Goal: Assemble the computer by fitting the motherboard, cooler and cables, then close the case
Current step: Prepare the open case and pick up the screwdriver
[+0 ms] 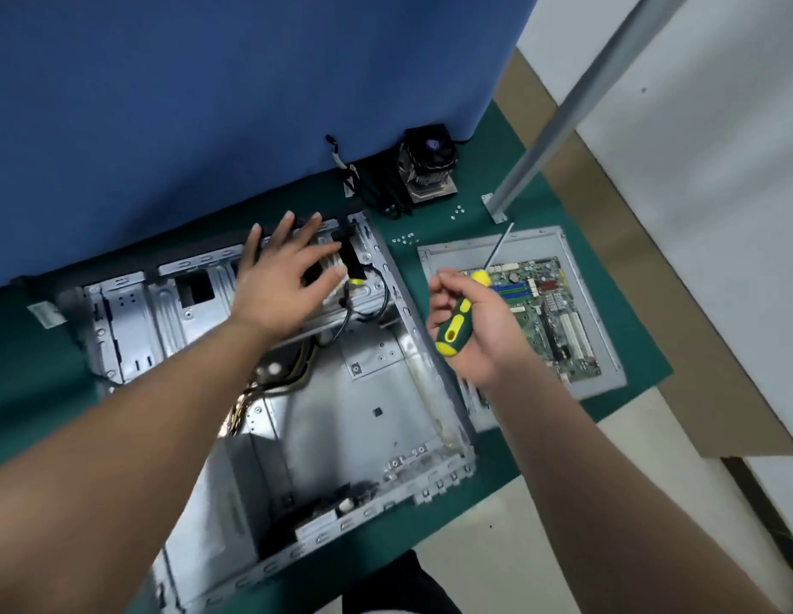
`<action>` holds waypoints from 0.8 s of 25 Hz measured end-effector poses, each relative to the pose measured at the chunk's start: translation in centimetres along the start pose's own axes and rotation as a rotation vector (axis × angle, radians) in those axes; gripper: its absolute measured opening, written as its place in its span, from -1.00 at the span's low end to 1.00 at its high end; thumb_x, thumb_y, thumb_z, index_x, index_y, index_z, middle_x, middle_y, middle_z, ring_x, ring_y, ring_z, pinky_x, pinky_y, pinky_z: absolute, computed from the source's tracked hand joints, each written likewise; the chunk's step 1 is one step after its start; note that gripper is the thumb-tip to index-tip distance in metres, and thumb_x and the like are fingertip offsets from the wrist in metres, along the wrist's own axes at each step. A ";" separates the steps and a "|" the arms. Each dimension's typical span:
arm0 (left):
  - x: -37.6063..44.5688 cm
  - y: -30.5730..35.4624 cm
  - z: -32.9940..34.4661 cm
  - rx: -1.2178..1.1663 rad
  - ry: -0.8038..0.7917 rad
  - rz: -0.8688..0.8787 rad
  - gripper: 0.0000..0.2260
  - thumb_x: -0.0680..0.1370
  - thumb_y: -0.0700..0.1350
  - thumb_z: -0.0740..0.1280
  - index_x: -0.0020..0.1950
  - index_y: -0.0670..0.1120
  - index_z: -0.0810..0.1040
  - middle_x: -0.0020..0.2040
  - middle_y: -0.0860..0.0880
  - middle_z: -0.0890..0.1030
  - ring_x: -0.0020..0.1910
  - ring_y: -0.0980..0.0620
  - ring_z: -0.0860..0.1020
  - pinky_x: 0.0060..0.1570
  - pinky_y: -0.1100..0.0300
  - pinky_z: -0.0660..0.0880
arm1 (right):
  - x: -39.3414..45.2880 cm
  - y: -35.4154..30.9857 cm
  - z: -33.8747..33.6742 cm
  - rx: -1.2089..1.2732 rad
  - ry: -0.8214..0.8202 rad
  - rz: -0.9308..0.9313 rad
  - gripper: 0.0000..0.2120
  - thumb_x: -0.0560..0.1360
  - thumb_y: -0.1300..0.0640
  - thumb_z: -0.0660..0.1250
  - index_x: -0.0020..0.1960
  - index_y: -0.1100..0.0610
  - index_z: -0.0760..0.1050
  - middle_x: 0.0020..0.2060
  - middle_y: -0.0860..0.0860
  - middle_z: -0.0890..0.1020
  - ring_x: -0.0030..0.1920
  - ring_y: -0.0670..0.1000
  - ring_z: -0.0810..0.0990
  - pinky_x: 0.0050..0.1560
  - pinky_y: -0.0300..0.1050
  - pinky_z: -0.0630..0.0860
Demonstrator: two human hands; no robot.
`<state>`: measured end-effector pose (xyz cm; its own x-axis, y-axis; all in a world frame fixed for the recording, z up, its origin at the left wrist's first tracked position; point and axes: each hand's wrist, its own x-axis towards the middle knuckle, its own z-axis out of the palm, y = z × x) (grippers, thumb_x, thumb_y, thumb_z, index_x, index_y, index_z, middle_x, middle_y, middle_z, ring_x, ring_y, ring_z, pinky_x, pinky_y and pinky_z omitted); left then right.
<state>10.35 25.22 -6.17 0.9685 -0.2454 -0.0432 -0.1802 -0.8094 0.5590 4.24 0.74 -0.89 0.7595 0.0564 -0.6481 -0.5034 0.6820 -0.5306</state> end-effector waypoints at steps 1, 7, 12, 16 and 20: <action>-1.3 0.9 -0.4 -0.250 0.049 -0.049 -0.61 0.63 0.30 0.20 0.40 0.22 0.54 0.50 0.18 0.43 0.58 0.07 0.26 0.60 -0.08 0.08 | -2.0 1.5 0.5 0.023 -0.019 0.014 -0.96 0.54 0.23 0.40 -0.04 0.14 0.55 -0.20 0.03 0.61 -0.34 -0.12 0.50 -0.42 -0.32 0.43; -14.6 6.8 -1.2 -1.081 0.014 -0.092 -0.86 0.59 -0.15 0.46 0.11 0.04 0.69 0.02 0.00 0.73 0.02 0.06 0.69 -0.05 0.26 0.60 | -10.2 10.7 2.4 0.019 0.005 0.053 -0.97 0.50 0.13 0.47 -0.09 0.06 0.62 -0.35 -0.08 0.46 -0.43 -0.14 0.39 -0.43 -0.33 0.37; -23.4 6.2 -1.5 -1.251 0.036 -0.212 -0.84 0.57 -0.18 0.48 0.02 0.09 0.74 0.00 -0.03 0.75 0.06 -0.03 0.71 0.11 0.14 0.63 | -15.2 17.7 3.3 0.128 -0.005 0.093 -0.87 0.46 0.12 0.47 -0.22 0.08 0.56 -0.41 -0.09 0.39 -0.46 -0.13 0.38 -0.45 -0.31 0.39; -28.1 5.0 -1.7 -1.314 0.030 -0.260 -0.84 0.54 -0.20 0.50 0.03 0.05 0.76 0.02 -0.05 0.75 0.07 -0.04 0.72 0.03 0.23 0.62 | -18.0 21.6 3.2 0.207 -0.024 0.120 -0.88 0.47 0.13 0.46 -0.21 0.09 0.56 -0.42 -0.10 0.40 -0.50 -0.12 0.41 -0.47 -0.29 0.41; -30.7 4.9 -1.5 -1.295 0.083 -0.305 -0.88 0.56 -0.21 0.48 -0.01 -0.01 0.76 -0.03 -0.07 0.75 -0.01 -0.03 0.72 0.01 0.20 0.64 | -20.0 23.2 3.0 0.134 0.004 0.141 -0.85 0.52 0.11 0.44 -0.21 0.08 0.56 -0.42 -0.10 0.44 -0.47 -0.14 0.41 -0.43 -0.31 0.42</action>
<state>-20.01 29.60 -0.85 0.9565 -0.0760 -0.2817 0.2917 0.2736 0.9165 -21.42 17.65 1.39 0.6834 0.1557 -0.7132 -0.5451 0.7586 -0.3568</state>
